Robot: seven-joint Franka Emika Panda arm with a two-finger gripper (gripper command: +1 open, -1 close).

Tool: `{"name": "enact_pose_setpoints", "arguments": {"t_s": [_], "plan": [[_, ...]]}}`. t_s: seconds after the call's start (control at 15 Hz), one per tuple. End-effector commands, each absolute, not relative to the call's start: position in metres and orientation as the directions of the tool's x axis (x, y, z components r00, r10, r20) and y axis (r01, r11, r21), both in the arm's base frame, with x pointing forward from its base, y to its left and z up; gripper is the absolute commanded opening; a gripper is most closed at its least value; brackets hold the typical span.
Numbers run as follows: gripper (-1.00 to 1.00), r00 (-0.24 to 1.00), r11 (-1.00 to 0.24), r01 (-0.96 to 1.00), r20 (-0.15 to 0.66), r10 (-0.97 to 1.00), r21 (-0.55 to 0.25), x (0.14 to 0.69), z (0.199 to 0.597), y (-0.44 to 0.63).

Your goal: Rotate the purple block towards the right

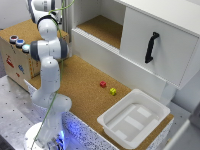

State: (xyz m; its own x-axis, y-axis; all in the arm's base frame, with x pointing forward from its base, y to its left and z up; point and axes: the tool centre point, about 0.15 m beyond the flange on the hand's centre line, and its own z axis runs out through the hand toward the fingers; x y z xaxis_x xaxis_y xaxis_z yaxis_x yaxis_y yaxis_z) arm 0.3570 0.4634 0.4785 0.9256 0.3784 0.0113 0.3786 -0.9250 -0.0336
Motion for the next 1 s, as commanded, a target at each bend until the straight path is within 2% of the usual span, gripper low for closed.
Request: {"name": "enact_pose_setpoints", "arguments": {"t_s": [0.0,0.07,0.2,0.4,0.6,0.8,0.87,0.93], "plan": [[-1.0,0.985,-0.985,0.153,0.066,0.158,0.082,0.377,0.467,0.47],[-1.0,0.986,-0.986,0.137,0.078,0.145,0.098,0.381,0.467,0.467],[-1.0,0.983,-0.994,0.091,0.152,0.099,0.061,0.388,0.459,0.45],[-1.0,0.988,-0.999,0.03,0.152,0.025,-0.029,0.396,0.442,0.436],[-1.0,0.991,-0.999,0.013,0.134,0.008,-0.042,0.399,0.434,0.436],[-1.0,0.992,-0.996,0.018,0.126,0.007,-0.09,0.4,0.429,0.423],[1.0,0.992,-0.993,0.018,0.128,0.003,-0.117,0.398,0.429,0.42],[1.0,0.99,-0.991,0.035,0.143,0.017,-0.126,0.398,0.435,0.42]]}}
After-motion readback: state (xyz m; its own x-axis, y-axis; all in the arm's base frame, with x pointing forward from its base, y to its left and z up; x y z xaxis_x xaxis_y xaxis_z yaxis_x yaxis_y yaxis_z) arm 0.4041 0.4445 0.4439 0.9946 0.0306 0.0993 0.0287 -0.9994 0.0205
